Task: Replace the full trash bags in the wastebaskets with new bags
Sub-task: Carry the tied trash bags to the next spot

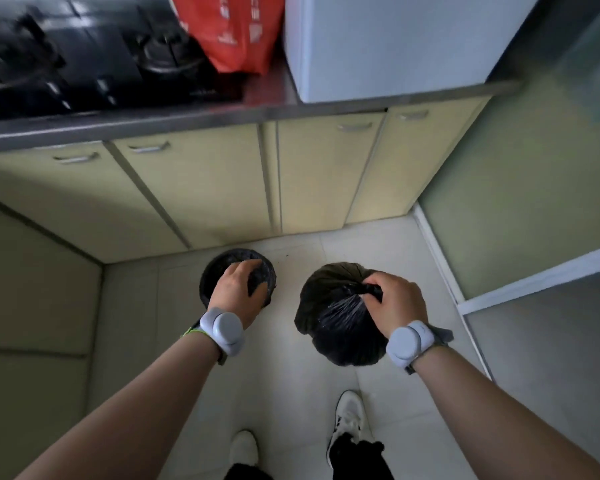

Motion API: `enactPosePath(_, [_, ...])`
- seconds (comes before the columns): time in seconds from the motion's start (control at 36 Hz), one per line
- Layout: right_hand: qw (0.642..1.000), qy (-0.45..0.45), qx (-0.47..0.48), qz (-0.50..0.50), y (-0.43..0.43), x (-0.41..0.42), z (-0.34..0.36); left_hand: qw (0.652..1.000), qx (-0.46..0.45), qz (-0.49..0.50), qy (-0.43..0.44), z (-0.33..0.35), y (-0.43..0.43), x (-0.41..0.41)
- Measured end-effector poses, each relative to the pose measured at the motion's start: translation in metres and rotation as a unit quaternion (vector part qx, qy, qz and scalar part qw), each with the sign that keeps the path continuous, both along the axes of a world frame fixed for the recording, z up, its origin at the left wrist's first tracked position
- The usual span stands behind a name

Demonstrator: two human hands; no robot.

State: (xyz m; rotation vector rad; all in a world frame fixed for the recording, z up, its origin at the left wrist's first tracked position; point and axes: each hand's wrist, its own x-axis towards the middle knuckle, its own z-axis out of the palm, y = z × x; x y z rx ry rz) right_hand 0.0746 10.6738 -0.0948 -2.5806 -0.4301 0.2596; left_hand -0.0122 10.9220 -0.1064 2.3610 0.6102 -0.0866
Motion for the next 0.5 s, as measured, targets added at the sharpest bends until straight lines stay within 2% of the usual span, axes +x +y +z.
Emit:
enactPosePath(0.17, [0.996, -0.053, 0.004, -0.066, -0.038, -0.020, 0.080, 0.998, -0.010, -0.046, -0.051, 0.081, -0.016, 0.007])
enactPosePath(0.36, [0.981, -0.083, -0.008, -0.176, -0.103, -0.073, 0.121, 0.984, -0.045, -0.142, -0.093, 0.115, -0.060, 0.020])
enactPosePath(0.5, [0.966, -0.082, -0.013, -0.244, -0.157, -0.109, 0.136, 0.970, -0.041, -0.214, -0.106, 0.131, -0.124, 0.027])
